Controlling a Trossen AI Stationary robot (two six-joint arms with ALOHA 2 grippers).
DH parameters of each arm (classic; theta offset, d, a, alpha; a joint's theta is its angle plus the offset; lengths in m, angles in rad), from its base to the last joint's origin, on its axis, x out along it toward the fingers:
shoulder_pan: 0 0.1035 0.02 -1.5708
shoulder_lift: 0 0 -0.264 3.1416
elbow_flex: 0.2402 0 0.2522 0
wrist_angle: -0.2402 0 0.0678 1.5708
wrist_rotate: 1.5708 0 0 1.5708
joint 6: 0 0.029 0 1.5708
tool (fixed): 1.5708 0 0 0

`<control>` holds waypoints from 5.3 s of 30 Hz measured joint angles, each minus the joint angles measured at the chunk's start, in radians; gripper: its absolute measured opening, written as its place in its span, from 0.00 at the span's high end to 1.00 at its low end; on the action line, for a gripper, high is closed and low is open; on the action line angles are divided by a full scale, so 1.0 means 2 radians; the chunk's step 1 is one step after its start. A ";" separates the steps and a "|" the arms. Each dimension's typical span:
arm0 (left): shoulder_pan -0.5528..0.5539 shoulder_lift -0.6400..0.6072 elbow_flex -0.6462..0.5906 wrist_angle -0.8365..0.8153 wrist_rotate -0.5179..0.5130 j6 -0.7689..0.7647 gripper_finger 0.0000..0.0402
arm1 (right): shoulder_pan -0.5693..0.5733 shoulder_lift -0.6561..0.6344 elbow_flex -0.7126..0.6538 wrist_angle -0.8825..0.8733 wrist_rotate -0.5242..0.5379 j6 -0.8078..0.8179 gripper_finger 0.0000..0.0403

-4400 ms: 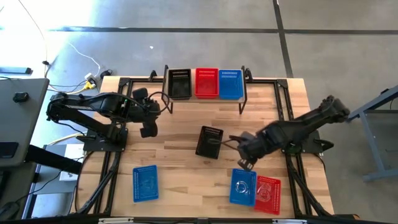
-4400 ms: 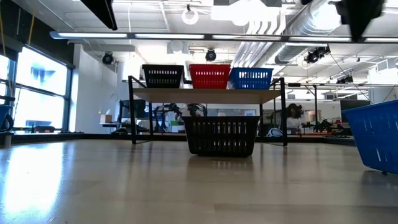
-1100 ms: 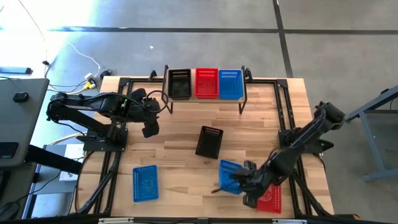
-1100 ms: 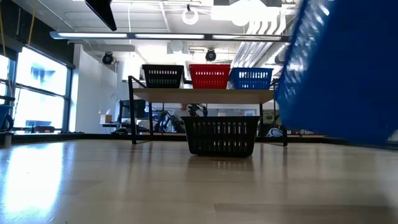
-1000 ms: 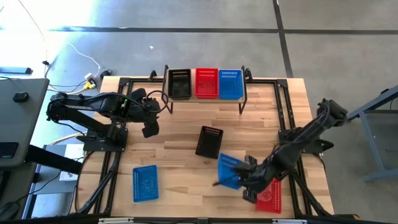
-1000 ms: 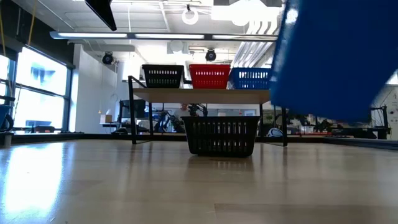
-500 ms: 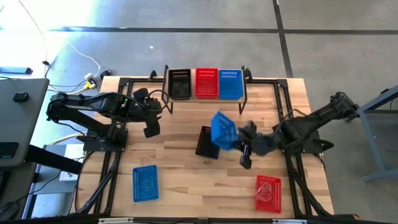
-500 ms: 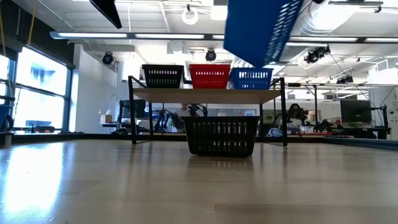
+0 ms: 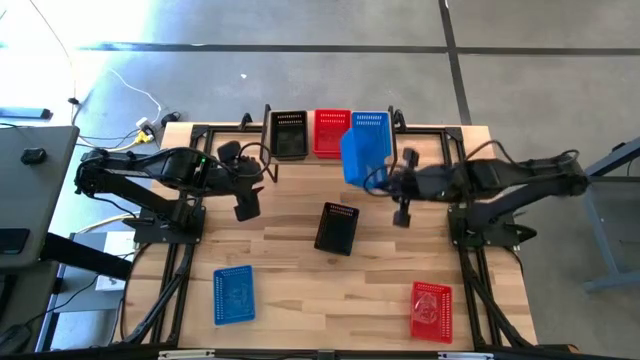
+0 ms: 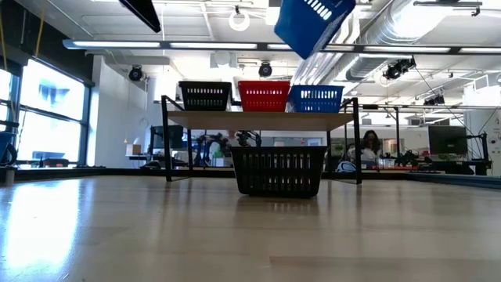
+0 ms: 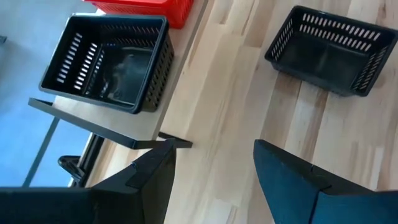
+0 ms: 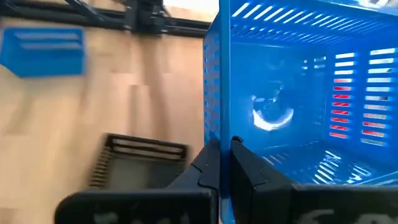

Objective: Stack baskets on shelf by color
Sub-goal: Stack the right blue bin on top of the blue bin on the shelf, then stack the black bin on top of the black bin on the shelf

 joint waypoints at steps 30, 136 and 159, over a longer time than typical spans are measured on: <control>0.000 0.000 0.000 -0.001 0.001 -0.100 0.49 | -0.239 0.038 0.001 -0.037 -0.067 -0.246 1.00; -0.054 0.271 0.001 0.348 0.187 0.166 0.49 | -0.197 0.079 0.108 -0.094 -0.046 0.133 0.74; -0.062 0.372 0.000 0.348 0.184 0.166 0.50 | -0.197 0.079 0.108 -0.108 -0.059 0.144 0.74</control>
